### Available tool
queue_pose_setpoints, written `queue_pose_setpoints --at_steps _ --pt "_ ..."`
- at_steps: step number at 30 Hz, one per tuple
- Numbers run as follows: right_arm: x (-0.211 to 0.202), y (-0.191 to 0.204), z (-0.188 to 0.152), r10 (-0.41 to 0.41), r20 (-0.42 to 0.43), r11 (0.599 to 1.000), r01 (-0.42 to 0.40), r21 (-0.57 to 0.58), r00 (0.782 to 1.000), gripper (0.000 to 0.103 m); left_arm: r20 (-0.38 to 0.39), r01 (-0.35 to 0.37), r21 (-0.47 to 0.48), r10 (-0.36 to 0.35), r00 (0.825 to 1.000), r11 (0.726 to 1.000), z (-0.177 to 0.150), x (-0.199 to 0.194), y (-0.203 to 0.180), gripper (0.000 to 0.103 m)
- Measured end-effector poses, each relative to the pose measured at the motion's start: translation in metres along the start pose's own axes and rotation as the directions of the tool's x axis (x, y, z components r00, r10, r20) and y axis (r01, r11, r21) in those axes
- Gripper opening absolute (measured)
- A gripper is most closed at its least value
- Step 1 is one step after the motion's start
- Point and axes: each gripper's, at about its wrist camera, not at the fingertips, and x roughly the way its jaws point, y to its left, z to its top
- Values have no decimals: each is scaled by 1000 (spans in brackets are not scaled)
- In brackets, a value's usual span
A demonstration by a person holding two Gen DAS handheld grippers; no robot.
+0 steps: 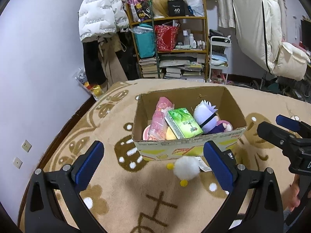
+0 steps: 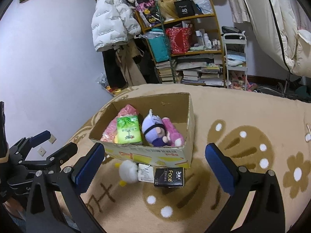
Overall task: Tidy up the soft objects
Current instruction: 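Lower both tools toward the white pom-pom chick and black Face tissue pack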
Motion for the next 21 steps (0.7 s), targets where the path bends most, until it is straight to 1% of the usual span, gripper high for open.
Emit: queue_pose_setpoints --at_steps 7,15,21 --pt "21 -12 -5 -16 -62 999 18 33 998 103 -34 28 14 -27 999 1000 -1 24 -9 101" --pt "48 -21 -12 -25 -132 998 33 58 991 103 -87 39 45 -35 996 998 -7 53 -19 101" --pt "68 -28 -15 -36 -169 995 51 81 985 103 -149 51 39 -45 988 998 -14 78 -23 101"
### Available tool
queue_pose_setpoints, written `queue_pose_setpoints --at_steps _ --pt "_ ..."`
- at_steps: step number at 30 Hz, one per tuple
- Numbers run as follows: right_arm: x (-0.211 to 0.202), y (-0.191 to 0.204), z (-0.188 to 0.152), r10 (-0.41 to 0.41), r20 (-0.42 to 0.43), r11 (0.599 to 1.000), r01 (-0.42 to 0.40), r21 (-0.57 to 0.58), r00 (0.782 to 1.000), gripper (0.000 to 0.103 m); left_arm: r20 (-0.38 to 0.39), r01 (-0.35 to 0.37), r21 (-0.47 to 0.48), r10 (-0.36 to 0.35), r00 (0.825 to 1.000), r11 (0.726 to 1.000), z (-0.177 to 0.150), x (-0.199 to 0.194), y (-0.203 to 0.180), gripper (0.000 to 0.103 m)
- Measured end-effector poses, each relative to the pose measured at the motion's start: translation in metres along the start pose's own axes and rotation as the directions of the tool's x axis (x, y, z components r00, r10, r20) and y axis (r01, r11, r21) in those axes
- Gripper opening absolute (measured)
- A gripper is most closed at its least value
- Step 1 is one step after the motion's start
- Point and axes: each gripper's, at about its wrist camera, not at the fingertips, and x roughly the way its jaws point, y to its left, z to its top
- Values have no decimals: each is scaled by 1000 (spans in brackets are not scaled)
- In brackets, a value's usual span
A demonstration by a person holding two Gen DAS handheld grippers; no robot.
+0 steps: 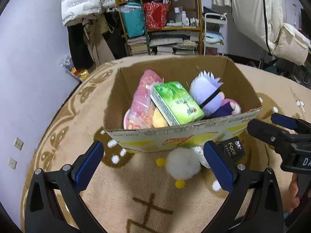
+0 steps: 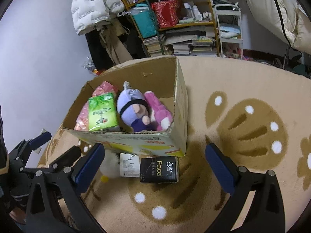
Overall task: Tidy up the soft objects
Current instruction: 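Lower both tools toward the white pom-pom chick and black Face tissue pack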
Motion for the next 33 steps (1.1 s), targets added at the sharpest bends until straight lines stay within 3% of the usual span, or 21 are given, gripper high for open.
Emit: queue_pose_setpoints --at_steps 19,33 --pt "61 -16 -9 4 -173 997 9 73 985 103 -115 32 49 -27 993 998 -10 51 -11 101" --pt "87 -12 -17 23 -261 997 -4 74 965 103 -139 76 103 -61 988 992 -16 67 -27 101"
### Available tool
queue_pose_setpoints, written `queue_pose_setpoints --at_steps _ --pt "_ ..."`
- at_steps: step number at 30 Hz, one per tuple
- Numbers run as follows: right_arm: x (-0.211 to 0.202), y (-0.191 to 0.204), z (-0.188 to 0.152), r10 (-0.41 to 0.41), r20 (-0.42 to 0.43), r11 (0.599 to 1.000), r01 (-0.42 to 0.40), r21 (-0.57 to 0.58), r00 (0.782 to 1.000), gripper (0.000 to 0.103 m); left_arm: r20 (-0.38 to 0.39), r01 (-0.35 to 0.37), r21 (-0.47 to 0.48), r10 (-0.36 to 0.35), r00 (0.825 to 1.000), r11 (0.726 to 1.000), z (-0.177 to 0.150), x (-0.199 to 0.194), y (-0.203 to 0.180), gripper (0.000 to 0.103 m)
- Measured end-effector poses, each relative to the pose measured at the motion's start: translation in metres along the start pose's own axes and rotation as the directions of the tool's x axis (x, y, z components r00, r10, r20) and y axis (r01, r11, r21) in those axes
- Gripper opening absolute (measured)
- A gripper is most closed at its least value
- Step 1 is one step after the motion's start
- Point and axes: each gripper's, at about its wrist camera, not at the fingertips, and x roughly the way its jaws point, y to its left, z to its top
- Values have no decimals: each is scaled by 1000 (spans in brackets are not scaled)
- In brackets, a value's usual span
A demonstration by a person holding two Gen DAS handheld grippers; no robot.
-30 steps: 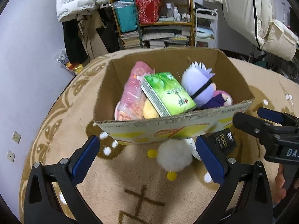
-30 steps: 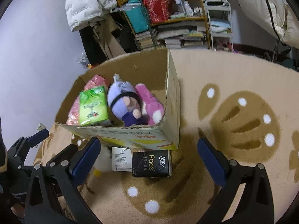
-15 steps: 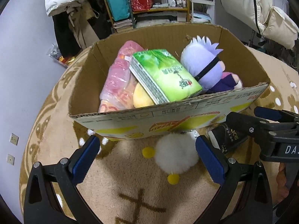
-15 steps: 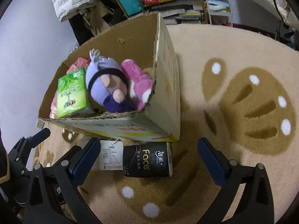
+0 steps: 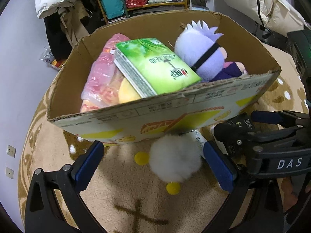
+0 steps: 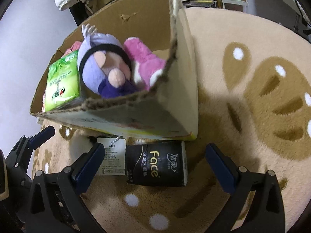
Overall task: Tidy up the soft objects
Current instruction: 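Lower both tools toward the white pom-pom chick and black Face tissue pack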
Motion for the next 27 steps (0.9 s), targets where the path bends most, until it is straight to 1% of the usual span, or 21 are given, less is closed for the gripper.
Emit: queue_pose_setpoints --at_steps 9,16,22,24,27 --pt "5 1 1 -4 -12 1000 4 -1 1000 103 -15 4 0 -4 1000 1000 -7 11 -7 101" --pt "13 4 1 -15 -20 1000 15 -13 1000 103 -29 0 -9 -1 1000 1000 -9 16 -4 101" --pt "18 7 0 -23 -26 1000 22 -21 999 103 -38 16 -37 -17 999 999 -7 22 3 100" --pt "19 7 -2 -26 -30 999 26 -26 999 103 -40 20 -40 -22 999 999 -9 23 4 94" --pt "20 10 -2 -38 -37 999 36 -39 999 103 -44 34 -45 -36 998 998 -7 26 8 92"
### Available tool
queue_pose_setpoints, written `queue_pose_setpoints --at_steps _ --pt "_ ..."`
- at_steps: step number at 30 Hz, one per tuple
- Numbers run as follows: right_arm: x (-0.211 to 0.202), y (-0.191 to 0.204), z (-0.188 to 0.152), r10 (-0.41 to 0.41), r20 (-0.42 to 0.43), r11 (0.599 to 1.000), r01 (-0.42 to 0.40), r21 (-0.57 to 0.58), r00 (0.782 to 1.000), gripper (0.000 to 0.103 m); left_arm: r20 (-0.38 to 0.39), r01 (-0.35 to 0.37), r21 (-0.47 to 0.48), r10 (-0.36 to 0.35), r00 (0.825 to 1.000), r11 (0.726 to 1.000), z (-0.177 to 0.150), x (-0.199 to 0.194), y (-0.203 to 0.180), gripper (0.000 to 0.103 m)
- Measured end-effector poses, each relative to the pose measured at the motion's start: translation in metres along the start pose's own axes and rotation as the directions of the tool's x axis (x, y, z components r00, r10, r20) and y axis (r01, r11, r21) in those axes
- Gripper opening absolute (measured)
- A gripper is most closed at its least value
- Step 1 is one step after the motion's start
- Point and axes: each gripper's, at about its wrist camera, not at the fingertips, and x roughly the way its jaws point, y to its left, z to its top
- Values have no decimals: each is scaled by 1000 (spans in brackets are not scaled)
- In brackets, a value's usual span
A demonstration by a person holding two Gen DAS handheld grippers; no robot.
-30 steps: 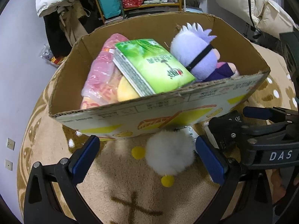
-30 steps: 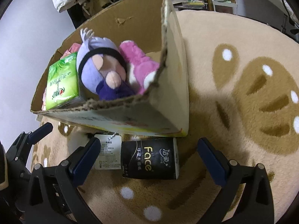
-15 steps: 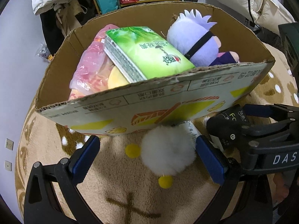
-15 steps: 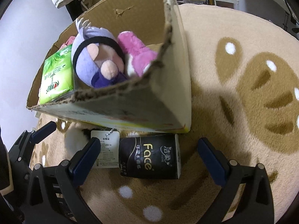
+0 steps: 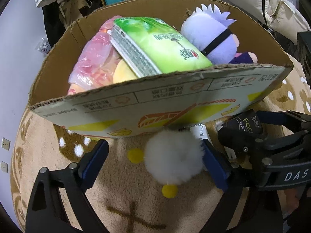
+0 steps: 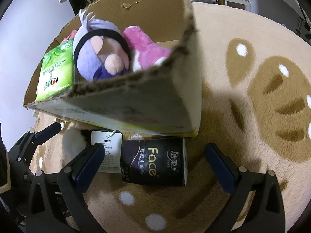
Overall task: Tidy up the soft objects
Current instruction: 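Lower both tools toward the white pom-pom chick and black Face tissue pack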
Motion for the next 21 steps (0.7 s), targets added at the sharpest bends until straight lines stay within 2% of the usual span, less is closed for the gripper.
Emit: queue_pose_setpoints --at_steps 10,15,21 --pt "9 9 -2 -17 -16 1000 17 -26 1000 103 -18 76 -8 -76 997 997 -2 8 -2 77" --pt "11 11 0 -26 -25 999 26 -34 999 103 -27 120 0 -120 992 993 -4 11 -7 59" --pt "17 19 0 -49 -38 998 47 -48 998 103 -24 122 18 -121 992 992 -3 9 -14 50"
